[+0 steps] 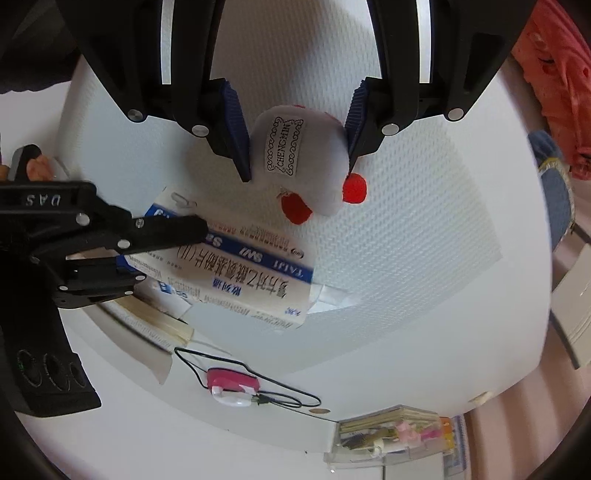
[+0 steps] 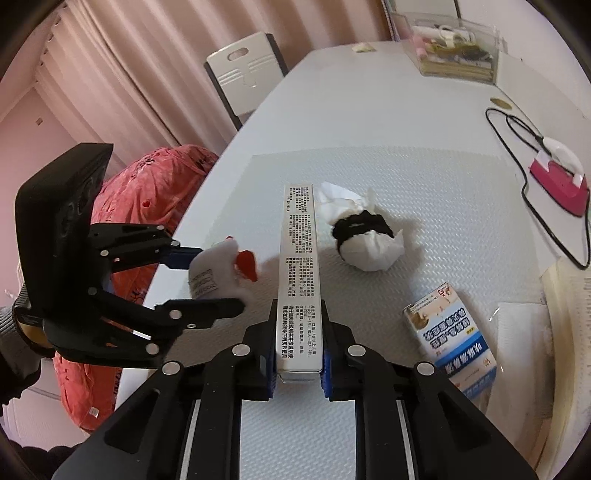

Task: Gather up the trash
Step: 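Carry the white plush toy and medicine box with both tools over the orange bin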

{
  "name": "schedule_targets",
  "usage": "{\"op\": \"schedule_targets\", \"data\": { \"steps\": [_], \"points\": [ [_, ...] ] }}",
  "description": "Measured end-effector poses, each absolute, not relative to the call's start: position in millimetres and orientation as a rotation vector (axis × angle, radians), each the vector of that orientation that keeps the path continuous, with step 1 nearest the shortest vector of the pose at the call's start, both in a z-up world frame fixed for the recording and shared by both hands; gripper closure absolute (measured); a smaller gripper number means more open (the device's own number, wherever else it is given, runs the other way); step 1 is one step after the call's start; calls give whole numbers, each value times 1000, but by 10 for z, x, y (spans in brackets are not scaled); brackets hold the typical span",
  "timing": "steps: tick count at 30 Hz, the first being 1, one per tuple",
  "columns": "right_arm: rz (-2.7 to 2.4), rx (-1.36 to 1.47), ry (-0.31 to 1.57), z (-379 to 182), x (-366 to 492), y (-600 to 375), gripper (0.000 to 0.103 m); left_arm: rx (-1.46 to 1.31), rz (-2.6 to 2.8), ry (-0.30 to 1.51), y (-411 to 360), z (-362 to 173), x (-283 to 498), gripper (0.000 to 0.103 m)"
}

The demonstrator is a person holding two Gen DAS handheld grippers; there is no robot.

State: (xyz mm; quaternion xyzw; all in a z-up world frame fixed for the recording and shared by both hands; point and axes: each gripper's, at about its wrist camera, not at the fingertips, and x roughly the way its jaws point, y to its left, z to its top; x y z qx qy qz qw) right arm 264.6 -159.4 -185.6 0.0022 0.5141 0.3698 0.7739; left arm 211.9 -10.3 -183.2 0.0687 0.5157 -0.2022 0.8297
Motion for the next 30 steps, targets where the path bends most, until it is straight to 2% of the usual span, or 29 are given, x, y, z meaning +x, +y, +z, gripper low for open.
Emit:
{"op": "schedule_targets", "data": {
  "steps": [15, 30],
  "points": [
    [978, -77, 1017, -1061, 1912, -1467, 85, 59, -295, 1015, 214, -1096, 969, 55],
    [1236, -174, 953, -628, 1172, -552, 85, -11, -73, 942, 802, -744, 106, 55]
  ]
}}
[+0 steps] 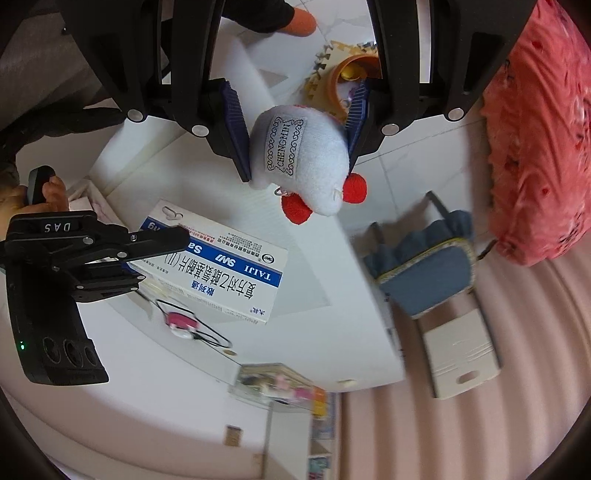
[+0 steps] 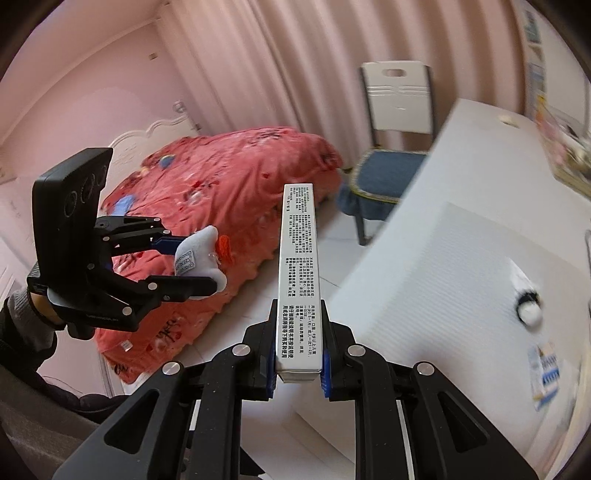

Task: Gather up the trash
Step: 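Carry the white plush toy and medicine box with both tools over the orange bin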

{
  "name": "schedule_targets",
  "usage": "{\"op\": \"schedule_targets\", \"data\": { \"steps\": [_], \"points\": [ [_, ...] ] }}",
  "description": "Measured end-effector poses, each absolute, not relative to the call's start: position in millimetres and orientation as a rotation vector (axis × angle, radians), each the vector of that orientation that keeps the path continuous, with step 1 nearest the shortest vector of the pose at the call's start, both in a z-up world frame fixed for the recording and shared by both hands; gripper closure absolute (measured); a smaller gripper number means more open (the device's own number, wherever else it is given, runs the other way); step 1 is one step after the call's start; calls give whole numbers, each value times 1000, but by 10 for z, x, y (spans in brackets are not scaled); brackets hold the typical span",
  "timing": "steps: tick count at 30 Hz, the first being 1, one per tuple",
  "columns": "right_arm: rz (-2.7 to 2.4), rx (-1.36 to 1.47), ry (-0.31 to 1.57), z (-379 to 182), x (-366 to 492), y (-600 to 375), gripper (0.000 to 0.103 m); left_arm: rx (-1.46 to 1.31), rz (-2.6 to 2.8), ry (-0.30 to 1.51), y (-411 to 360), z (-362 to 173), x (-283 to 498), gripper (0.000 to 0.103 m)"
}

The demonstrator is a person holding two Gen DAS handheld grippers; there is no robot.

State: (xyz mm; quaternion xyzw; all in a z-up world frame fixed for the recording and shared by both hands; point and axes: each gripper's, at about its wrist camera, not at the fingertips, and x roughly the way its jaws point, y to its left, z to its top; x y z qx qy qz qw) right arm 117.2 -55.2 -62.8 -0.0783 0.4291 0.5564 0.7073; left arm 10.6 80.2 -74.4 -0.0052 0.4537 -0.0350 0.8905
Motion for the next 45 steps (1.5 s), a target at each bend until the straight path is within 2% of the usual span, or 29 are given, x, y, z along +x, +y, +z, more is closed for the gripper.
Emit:
{"op": "schedule_targets", "data": {
  "steps": [10, 19, 31, 38, 45],
  "points": [
    [1377, -252, 913, -496, 806, 285, 85, -73, 73, 936, 1376, -748, -322, 55],
    [1441, -289, 952, -672, 579, 1126, 85, -148, 135, 967, 1942, -955, -492, 54],
    [1377, -295, 1095, -1505, 656, 1952, 85, -228, 124, 1053, 2573, -1654, -324, 54],
    [1307, -279, 1181, -1997, 772, 2083, 85, -265, 76, 1115, 2761, -2151, -188, 54],
    [1265, -275, 1218, -2264, 824, 2180, 85, -277, 34, 1162, 2830, -2436, -62, 54]
  ]
}}
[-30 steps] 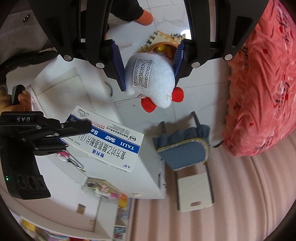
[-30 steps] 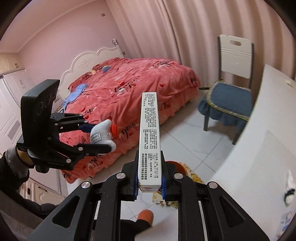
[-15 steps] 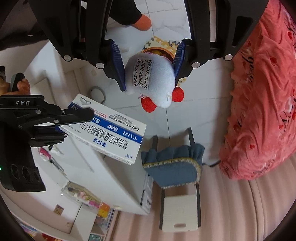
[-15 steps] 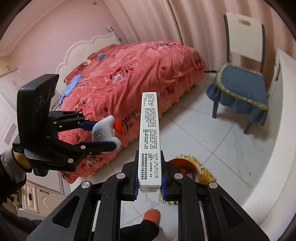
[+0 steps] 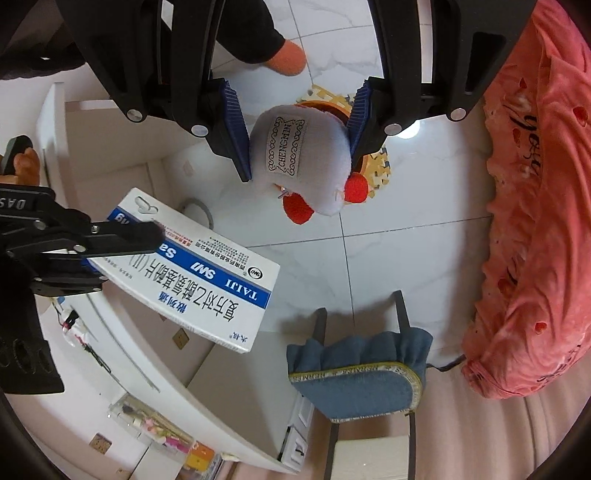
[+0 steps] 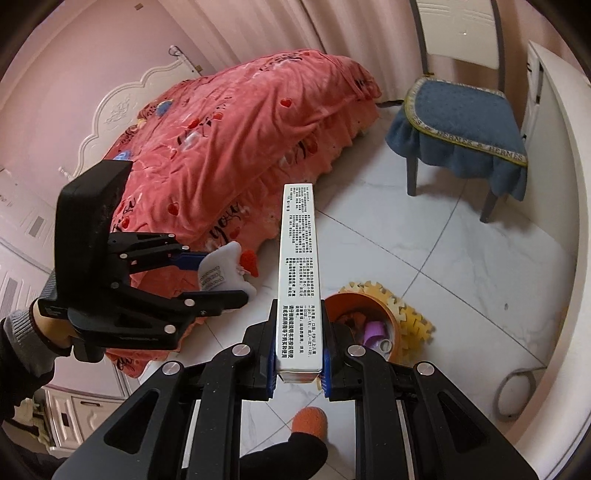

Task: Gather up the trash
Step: 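Carry the white plush toy and medicine box with both tools over the orange bin, then open the left tool to drop the white plush toy into the bin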

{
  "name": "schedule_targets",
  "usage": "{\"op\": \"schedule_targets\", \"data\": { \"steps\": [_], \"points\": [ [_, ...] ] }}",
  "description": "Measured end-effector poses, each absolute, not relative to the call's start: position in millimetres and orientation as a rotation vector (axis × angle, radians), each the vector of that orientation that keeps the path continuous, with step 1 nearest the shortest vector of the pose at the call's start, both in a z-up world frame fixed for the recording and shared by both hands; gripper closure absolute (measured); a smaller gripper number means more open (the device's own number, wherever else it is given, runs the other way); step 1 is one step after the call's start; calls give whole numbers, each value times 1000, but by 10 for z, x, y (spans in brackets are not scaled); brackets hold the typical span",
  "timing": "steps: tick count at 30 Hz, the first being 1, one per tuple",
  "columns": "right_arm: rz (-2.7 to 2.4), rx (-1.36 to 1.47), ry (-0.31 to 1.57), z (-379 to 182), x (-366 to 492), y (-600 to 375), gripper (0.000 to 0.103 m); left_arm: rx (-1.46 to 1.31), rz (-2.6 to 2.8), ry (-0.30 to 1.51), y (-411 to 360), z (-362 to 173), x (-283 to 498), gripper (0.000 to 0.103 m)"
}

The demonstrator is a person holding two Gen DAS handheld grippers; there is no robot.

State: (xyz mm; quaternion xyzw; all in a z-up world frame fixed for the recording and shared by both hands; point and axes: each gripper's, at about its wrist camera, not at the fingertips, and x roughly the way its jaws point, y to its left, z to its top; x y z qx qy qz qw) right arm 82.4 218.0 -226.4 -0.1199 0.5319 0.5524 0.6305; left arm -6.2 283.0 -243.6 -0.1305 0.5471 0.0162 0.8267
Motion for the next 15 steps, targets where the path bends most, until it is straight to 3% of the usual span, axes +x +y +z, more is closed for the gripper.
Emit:
{"op": "schedule_targets", "data": {
  "steps": [9, 11, 15],
  "points": [
    [1240, -264, 1236, -2365, 833, 2175, 85, -254, 34, 1192, 2824, -2553, 39, 49],
    [1234, -264, 1236, -2352, 817, 2175, 85, -251, 40, 1190, 2832, -2548, 34, 41],
    [1236, -264, 1237, -2348, 821, 2174, 85, -247, 47, 1191, 2837, -2535, 24, 41]
  ]
}}
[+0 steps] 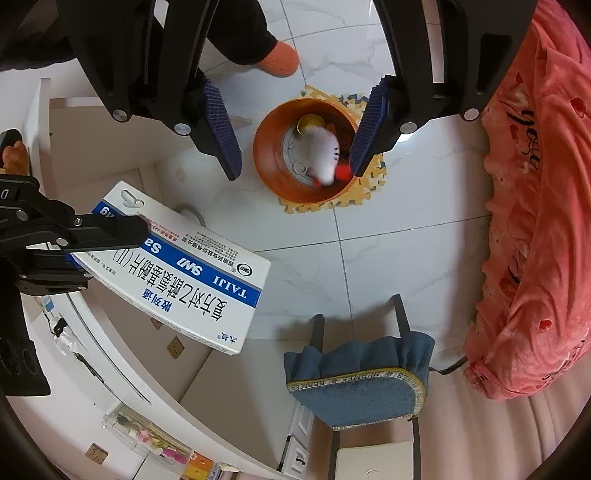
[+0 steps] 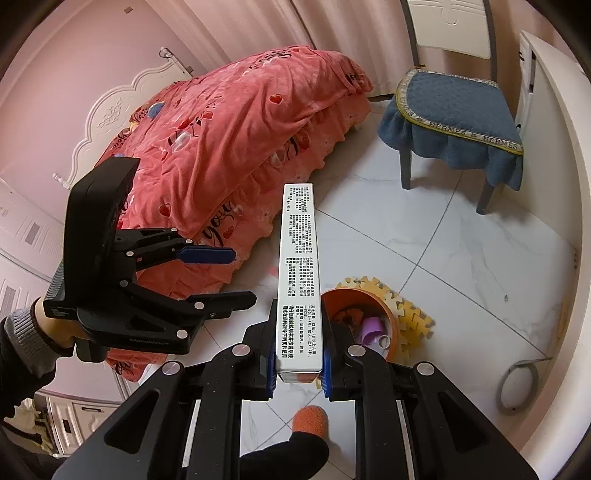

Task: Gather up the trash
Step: 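Open the left tool to drop the white plush toy into the bin, then open the right tool to drop the long white medicine box into the bin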

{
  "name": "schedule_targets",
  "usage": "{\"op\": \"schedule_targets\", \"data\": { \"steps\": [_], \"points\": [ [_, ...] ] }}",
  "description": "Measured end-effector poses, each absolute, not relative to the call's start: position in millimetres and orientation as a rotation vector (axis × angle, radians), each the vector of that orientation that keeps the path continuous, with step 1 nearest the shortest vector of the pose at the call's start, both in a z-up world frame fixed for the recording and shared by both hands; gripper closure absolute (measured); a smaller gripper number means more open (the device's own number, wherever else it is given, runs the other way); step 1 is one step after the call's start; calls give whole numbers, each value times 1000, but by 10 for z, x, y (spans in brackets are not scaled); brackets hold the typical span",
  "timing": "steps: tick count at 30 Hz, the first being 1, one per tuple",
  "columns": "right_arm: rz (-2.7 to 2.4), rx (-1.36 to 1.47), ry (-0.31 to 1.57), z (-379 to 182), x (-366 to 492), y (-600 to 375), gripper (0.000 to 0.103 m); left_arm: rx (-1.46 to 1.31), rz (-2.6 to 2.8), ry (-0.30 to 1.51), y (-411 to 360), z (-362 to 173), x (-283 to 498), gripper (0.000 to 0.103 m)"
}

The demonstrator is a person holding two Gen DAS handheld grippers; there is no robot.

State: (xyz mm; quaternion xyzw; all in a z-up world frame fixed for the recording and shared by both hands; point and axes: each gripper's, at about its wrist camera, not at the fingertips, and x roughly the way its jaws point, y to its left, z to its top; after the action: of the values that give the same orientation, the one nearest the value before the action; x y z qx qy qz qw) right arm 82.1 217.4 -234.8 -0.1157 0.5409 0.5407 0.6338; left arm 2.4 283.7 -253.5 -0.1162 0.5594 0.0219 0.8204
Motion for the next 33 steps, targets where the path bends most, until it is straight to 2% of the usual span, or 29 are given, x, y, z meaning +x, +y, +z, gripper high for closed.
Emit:
{"op": "schedule_targets", "data": {
  "steps": [13, 30, 33],
  "points": [
    [1279, -305, 1220, -2316, 743, 2293, 85, -243, 88, 1169, 2883, -2347, -165, 41],
    [1320, -350, 1241, -2461, 585, 2595, 85, -288, 146, 1186, 3032, -2430, -383, 41],
    [1311, -350, 1247, -2507, 597, 2615, 82, -297, 148, 1190, 3064, -2458, -416, 41]
  ]
}}
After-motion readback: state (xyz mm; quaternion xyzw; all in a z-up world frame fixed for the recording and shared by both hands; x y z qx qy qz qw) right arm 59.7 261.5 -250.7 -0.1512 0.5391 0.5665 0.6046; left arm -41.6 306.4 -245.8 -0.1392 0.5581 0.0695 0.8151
